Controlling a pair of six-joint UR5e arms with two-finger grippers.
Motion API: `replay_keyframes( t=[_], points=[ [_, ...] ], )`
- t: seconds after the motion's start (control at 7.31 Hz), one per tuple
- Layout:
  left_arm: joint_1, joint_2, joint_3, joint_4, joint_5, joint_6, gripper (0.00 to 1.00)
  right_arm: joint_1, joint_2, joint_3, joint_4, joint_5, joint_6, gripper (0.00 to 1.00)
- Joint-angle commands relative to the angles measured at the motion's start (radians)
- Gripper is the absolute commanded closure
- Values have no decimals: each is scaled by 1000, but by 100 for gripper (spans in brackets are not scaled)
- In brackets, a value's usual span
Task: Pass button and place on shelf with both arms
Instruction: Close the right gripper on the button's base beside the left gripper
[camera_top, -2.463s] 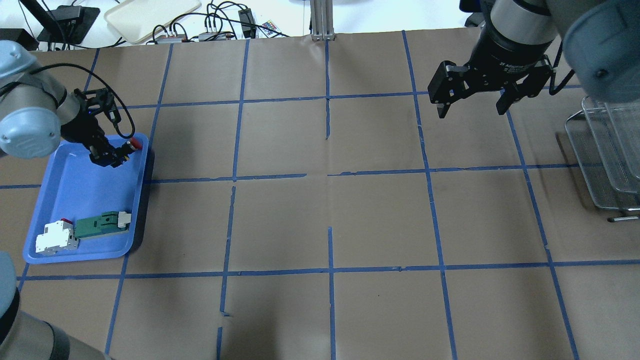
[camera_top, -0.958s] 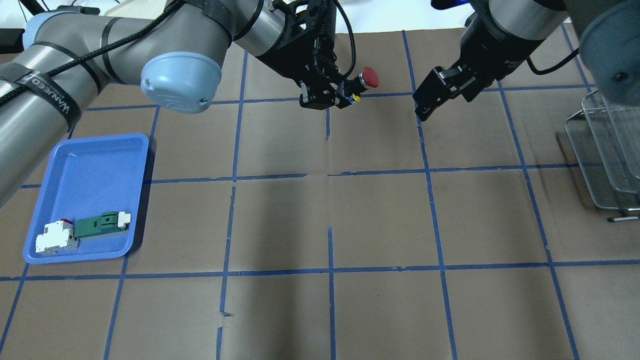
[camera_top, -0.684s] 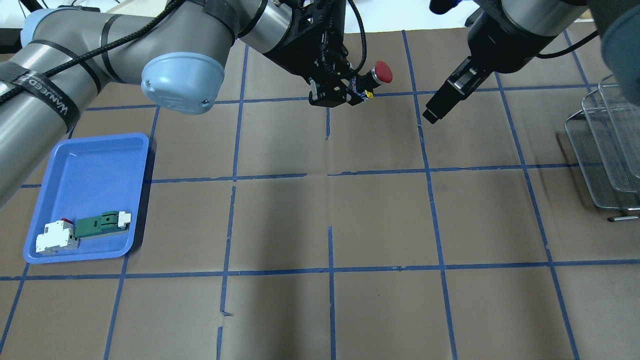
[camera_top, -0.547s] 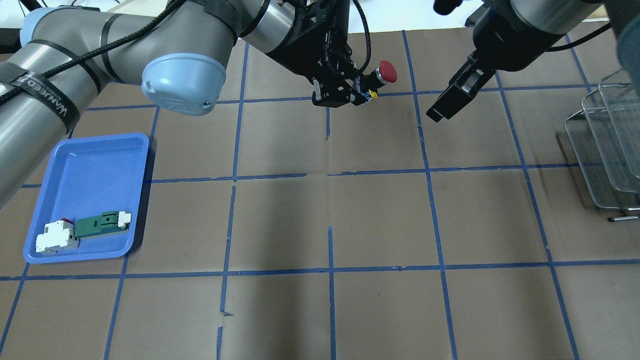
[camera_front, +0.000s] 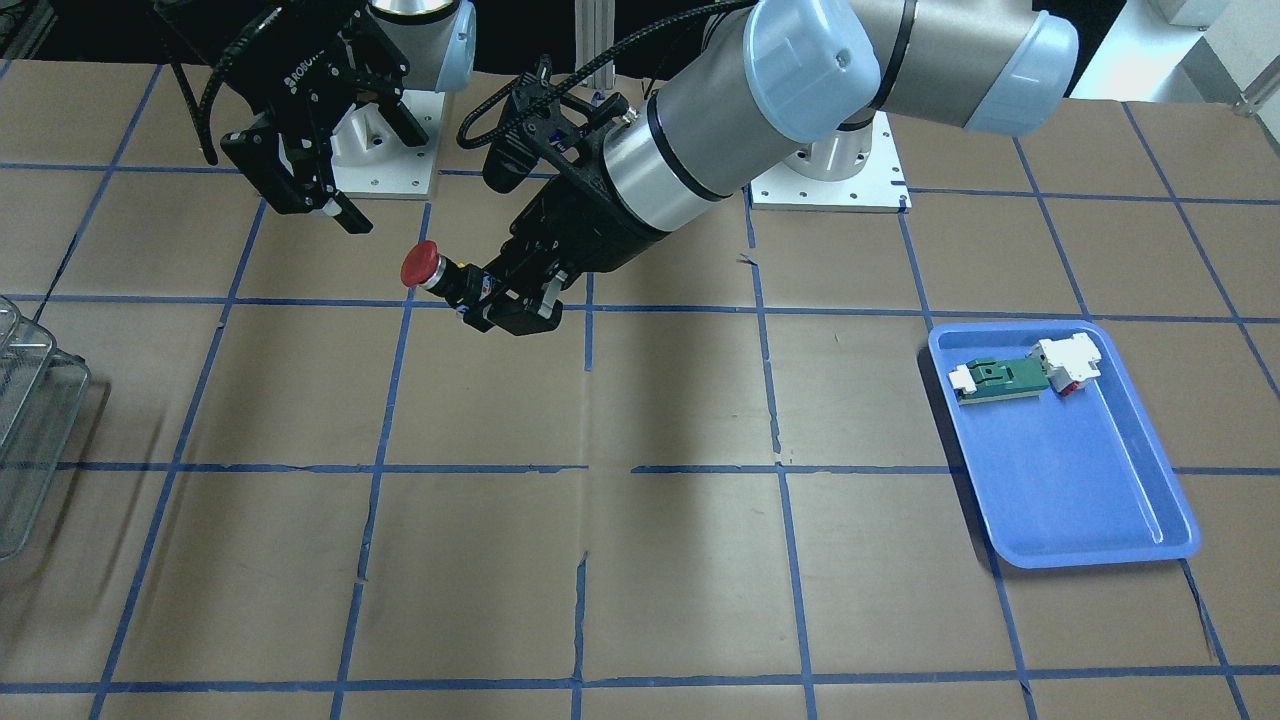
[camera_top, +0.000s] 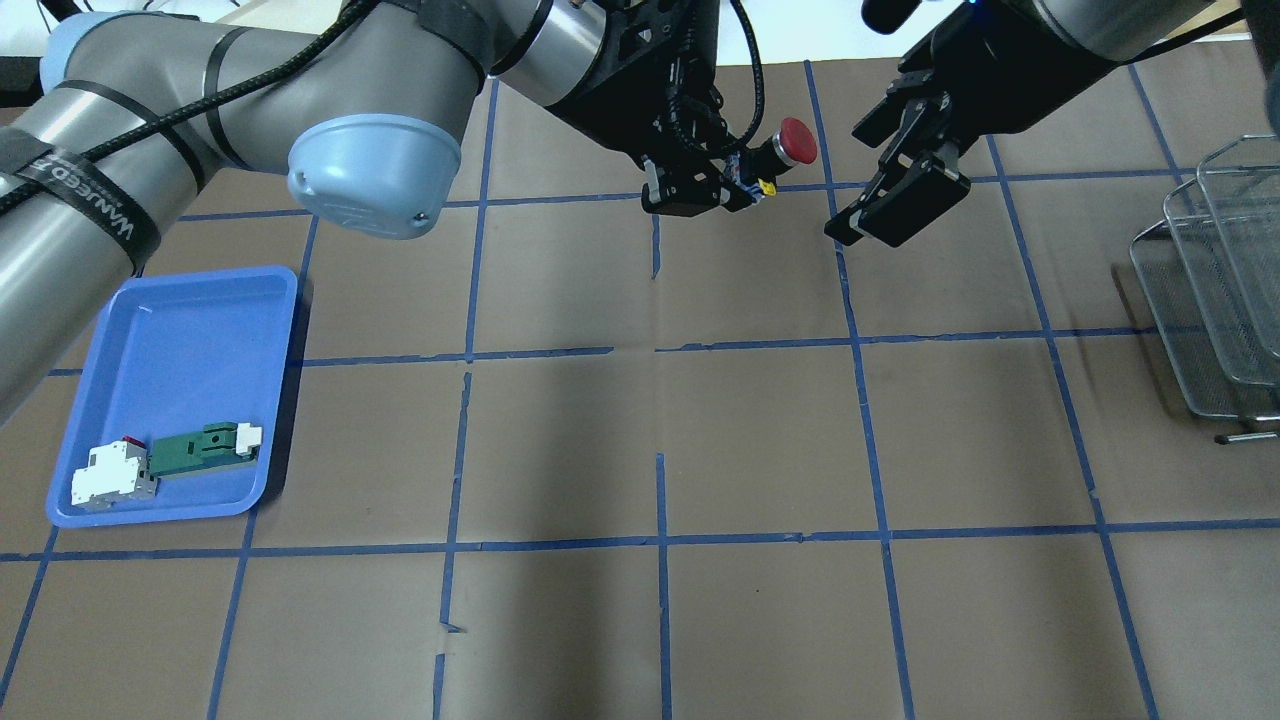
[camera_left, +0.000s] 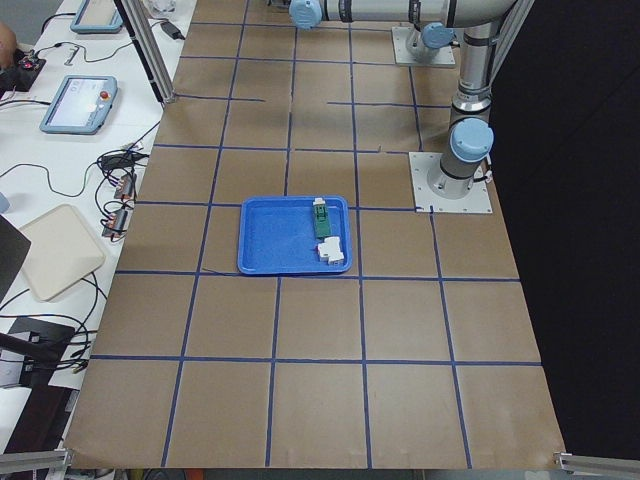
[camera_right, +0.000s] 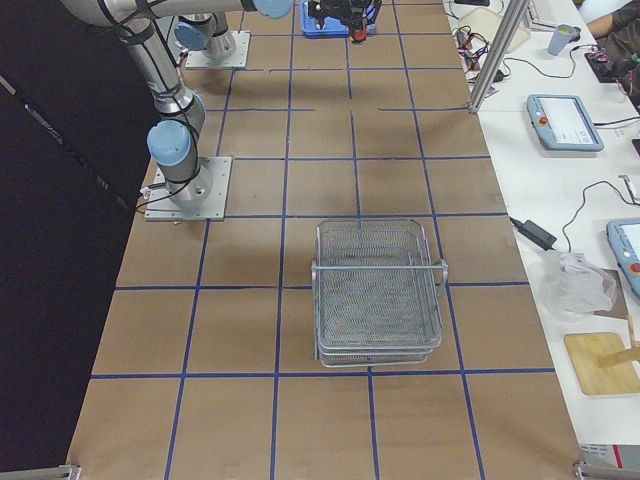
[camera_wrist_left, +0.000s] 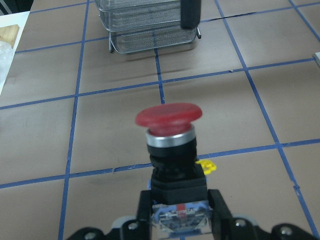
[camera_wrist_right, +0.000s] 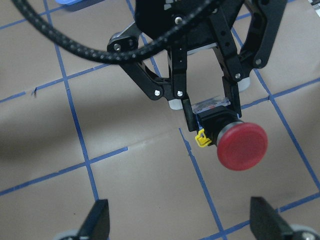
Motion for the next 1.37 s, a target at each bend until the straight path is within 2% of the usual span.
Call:
replay_keyframes(
  t=[0.0, 0.14, 0.41, 0.55, 0.82, 1.23],
  points=[
    [-3, 14, -6, 0, -18, -19, 100, -50, 6, -2, 4, 80, -197, 0],
    [-3, 20, -9, 0, -29, -21, 100, -78, 28, -13, 5, 156, -194, 0],
    [-32, 48, -20, -3, -28, -22, 100, -81, 38, -13, 12, 163, -167, 0],
    [-33, 46, -18, -1, -26, -22, 100, -74, 45, -31, 78, 162, -148, 0],
    [-34, 51, -17, -1, -28, -22, 100, -74, 78, -97, 128, 159, -150, 0],
    [-33, 52, -20, -1, -28, -22, 100, -68, 80, -88, 133, 156, -162, 0]
  ],
)
